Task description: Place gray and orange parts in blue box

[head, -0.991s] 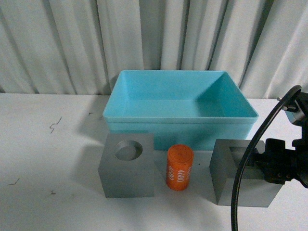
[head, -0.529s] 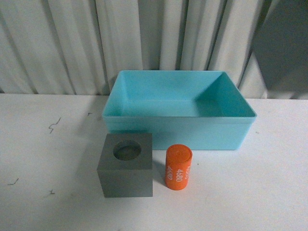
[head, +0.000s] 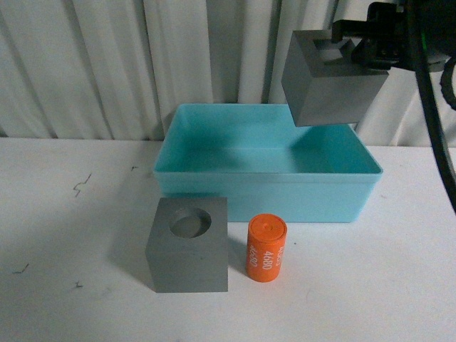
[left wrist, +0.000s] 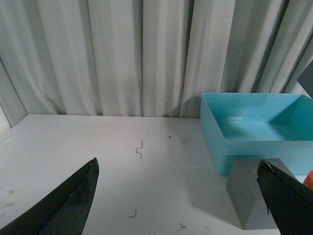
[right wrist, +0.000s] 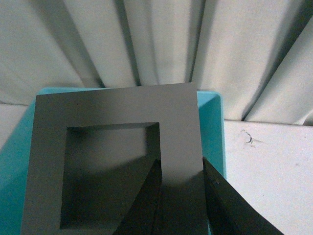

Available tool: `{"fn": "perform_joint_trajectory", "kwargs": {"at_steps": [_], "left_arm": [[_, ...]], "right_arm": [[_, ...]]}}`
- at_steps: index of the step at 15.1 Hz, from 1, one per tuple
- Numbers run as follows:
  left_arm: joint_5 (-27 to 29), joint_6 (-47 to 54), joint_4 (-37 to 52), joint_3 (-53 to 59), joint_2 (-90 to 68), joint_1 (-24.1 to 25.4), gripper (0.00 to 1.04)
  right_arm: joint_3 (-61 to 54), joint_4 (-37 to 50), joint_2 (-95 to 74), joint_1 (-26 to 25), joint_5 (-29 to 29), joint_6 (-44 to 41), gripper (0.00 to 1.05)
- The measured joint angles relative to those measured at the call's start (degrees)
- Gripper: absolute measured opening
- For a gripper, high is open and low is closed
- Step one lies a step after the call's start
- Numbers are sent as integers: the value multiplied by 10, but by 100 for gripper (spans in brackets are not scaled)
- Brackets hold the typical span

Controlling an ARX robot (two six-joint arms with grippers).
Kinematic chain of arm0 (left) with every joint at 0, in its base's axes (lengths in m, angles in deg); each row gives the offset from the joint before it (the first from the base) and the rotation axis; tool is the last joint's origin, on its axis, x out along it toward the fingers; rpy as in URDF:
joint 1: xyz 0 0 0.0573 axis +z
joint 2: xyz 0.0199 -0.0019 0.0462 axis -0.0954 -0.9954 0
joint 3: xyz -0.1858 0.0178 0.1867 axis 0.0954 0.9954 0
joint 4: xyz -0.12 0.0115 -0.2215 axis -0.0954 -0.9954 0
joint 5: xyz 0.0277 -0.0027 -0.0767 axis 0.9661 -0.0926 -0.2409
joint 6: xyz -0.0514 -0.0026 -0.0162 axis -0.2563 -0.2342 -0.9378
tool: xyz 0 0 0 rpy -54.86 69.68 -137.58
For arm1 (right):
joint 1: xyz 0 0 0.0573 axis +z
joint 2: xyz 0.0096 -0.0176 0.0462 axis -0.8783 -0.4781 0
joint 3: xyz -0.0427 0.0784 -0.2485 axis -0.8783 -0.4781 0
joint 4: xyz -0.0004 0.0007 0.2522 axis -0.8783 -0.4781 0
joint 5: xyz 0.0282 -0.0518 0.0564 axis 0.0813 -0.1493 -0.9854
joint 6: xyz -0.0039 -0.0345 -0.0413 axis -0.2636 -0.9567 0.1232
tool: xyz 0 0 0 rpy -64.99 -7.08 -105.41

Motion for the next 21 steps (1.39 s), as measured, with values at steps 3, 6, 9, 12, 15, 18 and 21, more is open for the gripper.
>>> {"fn": "perform_joint_trajectory", "kwargs": {"at_steps": [3, 6, 9, 12, 15, 18, 21], "left_arm": [[0, 0, 0, 0, 0, 0, 98], [0, 0, 0, 0, 0, 0, 98], [0, 0, 0, 0, 0, 0, 98], [0, 0, 0, 0, 0, 0, 98], [0, 0, 0, 0, 0, 0, 98], [0, 0, 0, 0, 0, 0, 98], [0, 0, 0, 0, 0, 0, 98]], "right_arm": [[46, -32, -86, 1, 32, 17, 18], [66, -46, -129, 1, 50, 30, 18], [99, -54, -134, 1, 75, 39, 18], [106, -75, -153, 1, 92, 49, 18], [108, -73, -158, 1, 99, 55, 43], [81, -37, -110, -3, 129, 68, 76], [-54, 7, 93, -24, 103, 99, 98]]}}
